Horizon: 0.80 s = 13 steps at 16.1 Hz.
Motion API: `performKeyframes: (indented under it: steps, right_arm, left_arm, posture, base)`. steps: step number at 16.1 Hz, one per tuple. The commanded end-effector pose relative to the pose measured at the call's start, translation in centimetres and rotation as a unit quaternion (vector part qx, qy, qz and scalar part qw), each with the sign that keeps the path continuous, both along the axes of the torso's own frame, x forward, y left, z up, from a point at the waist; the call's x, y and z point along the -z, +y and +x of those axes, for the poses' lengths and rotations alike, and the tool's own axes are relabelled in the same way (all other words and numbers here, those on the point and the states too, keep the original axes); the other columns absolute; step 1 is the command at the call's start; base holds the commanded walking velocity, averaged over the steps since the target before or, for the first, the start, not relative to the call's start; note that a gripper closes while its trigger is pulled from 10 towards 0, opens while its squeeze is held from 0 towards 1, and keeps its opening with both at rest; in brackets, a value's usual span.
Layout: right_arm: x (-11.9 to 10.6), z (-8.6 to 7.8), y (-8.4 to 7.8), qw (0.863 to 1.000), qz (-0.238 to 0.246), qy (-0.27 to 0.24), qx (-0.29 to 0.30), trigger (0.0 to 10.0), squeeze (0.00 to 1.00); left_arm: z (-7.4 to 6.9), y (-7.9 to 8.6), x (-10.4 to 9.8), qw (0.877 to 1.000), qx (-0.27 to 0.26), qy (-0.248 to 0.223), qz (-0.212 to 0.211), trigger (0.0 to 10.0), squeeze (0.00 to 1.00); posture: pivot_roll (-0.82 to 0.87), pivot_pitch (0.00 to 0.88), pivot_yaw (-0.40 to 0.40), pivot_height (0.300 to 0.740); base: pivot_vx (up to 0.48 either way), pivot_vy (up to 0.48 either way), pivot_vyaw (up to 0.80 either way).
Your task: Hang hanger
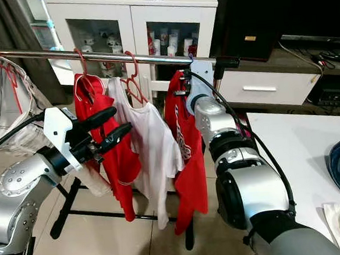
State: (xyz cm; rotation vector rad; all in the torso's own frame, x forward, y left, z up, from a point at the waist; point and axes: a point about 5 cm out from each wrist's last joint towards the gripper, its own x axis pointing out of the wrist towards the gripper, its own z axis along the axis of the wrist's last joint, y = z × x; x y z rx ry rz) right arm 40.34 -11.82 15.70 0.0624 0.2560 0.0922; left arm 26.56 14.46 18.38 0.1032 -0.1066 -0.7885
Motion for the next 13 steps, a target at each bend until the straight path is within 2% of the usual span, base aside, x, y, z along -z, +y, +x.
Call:
performKeyframes:
  steps: [1, 4, 7, 8, 9, 10, 12, 13]
  right_arm:
    - [1.4, -0.5, -0.8, 1.000, 0.006, 0.025, 0.009, 10.0, 1.00]
    - [0.3, -0.5, -1.1, 0.999, -0.030, -0.015, -0.019, 10.0, 1.00]
    - [-0.7, -2.8, -1.8, 0.995, -0.043, -0.058, -0.076, 10.0, 1.00]
    - [-1.2, -3.8, -2.0, 0.992, -0.033, -0.078, -0.093, 10.0, 1.00]
    - [-2.2, -5.7, -2.5, 0.986, -0.017, -0.118, -0.116, 10.0, 1.00]
    - [-2.7, -7.6, -2.9, 0.982, -0.006, -0.141, -0.128, 10.0, 1.00]
    - [-2.5, -10.3, -2.8, 0.978, 0.036, -0.158, -0.130, 10.0, 1.00]
    - [-1.6, -11.3, -2.8, 0.981, 0.044, -0.150, -0.114, 10.0, 1.00]
  left_arm:
    - [0.3, 0.1, -0.1, 1.000, 0.000, 0.001, -0.002, 10.0, 0.00]
    - [0.3, 0.2, 0.7, 1.000, -0.012, 0.014, -0.003, 10.0, 0.00]
    - [-0.3, 0.7, 1.7, 0.999, -0.038, 0.031, -0.002, 10.0, 0.00]
    - [-0.4, 1.0, 2.2, 0.997, -0.065, 0.037, 0.008, 10.0, 0.00]
    - [-0.4, 1.8, 2.8, 0.993, -0.113, 0.041, 0.016, 10.0, 0.00]
    - [-0.6, 2.2, 3.0, 0.990, -0.135, 0.043, 0.017, 10.0, 0.00]
    - [-0.8, 2.5, 3.2, 0.985, -0.162, 0.053, 0.009, 10.0, 0.00]
    - [-0.9, 2.6, 3.4, 0.984, -0.170, 0.057, 0.007, 10.0, 0.00]
  posture:
    - [0.07, 0.000, -0.002, 0.740]
    - [0.06, 0.000, -0.001, 0.740]
    - [0.04, 0.000, 0.011, 0.740]
    - [0.03, 0.000, 0.013, 0.740]
    - [0.03, 0.000, 0.013, 0.740]
    - [0.02, 0.000, 0.006, 0.740]
    - [0.01, 0.000, 0.001, 0.740]
    - [0.01, 0.000, -0.003, 0.740]
  base:
    - [0.000, 0.000, 0.00]
    - [0.000, 0.000, 0.00]
    - [0.000, 0.000, 0.00]
    - [0.000, 0.000, 0.00]
    - [0.000, 0.000, 0.00]
    - [0.000, 0.000, 0.00]
    - [0.000, 0.000, 0.00]
    - [0.000, 0.296, 0.00]
